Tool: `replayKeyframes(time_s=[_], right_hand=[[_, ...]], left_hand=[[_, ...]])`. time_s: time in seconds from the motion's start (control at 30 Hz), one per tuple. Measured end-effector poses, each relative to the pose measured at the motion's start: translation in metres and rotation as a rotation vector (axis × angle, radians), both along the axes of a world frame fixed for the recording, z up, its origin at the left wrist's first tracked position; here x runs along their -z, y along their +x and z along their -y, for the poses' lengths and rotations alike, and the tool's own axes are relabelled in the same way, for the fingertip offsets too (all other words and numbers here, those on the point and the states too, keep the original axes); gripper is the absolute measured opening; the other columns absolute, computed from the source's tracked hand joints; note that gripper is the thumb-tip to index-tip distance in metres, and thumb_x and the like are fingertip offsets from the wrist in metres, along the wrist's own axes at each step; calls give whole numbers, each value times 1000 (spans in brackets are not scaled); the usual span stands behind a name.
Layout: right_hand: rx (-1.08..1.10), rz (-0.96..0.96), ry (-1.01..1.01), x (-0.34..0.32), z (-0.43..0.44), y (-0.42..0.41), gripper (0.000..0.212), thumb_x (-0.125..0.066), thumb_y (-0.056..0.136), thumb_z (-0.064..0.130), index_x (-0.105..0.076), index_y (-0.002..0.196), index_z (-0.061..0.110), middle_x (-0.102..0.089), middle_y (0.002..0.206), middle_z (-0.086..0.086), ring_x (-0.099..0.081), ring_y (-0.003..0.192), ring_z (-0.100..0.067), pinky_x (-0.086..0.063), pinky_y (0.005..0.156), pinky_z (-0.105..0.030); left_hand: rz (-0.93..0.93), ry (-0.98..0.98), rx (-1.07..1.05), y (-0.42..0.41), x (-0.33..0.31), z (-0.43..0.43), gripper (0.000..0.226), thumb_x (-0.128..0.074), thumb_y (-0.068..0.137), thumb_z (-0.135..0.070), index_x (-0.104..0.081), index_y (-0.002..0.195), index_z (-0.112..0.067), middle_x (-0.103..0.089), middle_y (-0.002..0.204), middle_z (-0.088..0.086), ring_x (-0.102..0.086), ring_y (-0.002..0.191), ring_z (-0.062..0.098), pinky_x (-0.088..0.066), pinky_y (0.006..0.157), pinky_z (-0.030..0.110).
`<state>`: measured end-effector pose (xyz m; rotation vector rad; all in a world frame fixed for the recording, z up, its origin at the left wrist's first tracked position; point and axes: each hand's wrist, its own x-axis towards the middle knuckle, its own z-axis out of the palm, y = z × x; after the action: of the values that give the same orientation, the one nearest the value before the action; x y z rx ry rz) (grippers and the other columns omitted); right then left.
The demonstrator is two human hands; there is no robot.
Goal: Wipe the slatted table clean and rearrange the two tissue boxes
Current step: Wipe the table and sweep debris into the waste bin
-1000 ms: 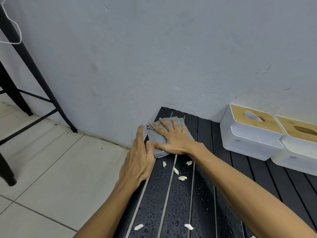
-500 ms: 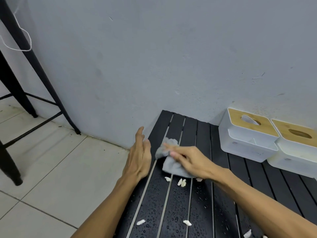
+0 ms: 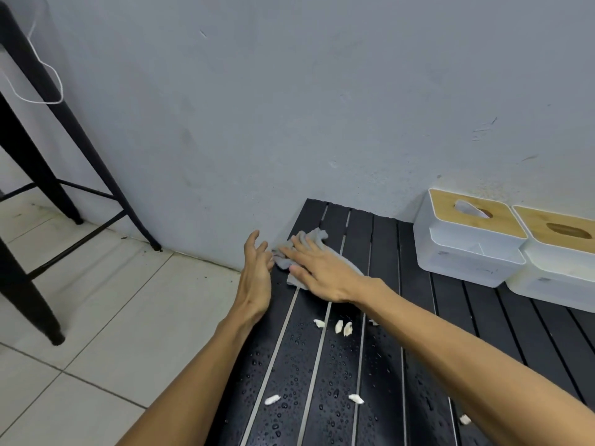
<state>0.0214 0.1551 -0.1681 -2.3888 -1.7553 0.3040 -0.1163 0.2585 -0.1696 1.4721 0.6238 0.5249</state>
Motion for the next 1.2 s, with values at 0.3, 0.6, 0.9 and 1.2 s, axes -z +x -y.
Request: replayKeyframes(time_s=[0.3,0.6,0.9,1.2], right_hand=[[-194,23,58,-1,24,-38,51,-25,109,40,-24,157,25,-12,166,-5,2,154,-16,-4,126,-42],[-179,-250,62,-22,67,-78,38,-39,107,35,-54,140,22,-42,155,6,-32,147,-9,-33,118,-39],[235,-311,326,-82,118,12,27,-42,106,35,-68,110,30,-62,100,31,-54,94,19,-42,88,-23],[297,-92,142,-7,109,30,45,-33,102,50,-44,141,32,-45,138,-2,-35,134,-26,-31,112,-47]], left_hand=[[-183,34,101,-27,-26,1,58,-27,88,-49,-51,135,-25,-58,137,-1,-55,123,19,-45,100,35],[-251,113,89,-44,-26,17,44,-32,90,-46,-59,123,-33,-58,134,-4,-52,123,16,-38,107,36],[-193,236,73,-45,-12,32,40,-24,103,-25,-52,96,-53,-51,102,-37,-47,93,-19,-33,77,6],[-205,359,71,-45,2,33,44,-25,104,-25,-46,142,-26,-48,133,-18,-40,119,-1,-27,96,14]])
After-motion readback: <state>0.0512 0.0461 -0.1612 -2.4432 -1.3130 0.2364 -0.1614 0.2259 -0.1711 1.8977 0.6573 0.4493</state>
